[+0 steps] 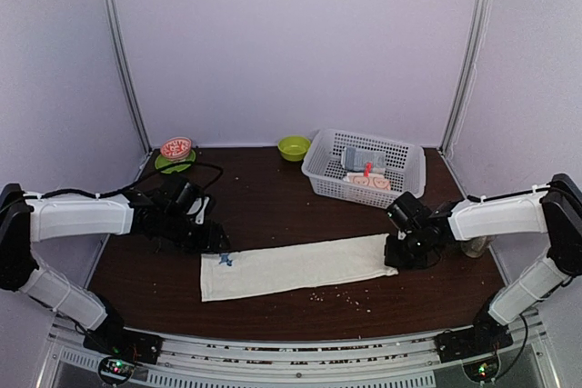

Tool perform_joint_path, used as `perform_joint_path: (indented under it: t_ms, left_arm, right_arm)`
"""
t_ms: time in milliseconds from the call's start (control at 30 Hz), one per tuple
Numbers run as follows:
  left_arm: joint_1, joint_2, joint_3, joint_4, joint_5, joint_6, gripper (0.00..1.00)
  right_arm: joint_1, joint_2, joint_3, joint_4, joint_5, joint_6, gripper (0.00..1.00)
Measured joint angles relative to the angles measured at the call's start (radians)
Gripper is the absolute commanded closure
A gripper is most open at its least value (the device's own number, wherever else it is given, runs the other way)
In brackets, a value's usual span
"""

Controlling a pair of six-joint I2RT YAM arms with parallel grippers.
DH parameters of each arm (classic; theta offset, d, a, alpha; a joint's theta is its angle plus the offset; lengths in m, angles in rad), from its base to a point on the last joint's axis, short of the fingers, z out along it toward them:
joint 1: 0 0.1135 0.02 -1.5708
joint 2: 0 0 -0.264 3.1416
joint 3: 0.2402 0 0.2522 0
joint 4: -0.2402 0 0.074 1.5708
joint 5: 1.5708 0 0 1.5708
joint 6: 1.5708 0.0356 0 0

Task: Roll the towels
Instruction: Pick up the towel from the center of the board.

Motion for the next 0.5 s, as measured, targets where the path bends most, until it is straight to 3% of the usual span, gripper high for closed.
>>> perform_joint_path:
  t_ms: [233,500]
  left_arm:
    - [0.0,0.024,-0.002,0.006,0.022,0.01,0.44]
    - [0.0,0.041,-0.001,0.008,0.043,0.012,0.45]
  right_arm:
    - [0.005,-0.034,0.032,-0.124,0.007,0.011,1.0]
    - [0.006,-0.181,0.195,-0.264,0.093,-0.099,1.0]
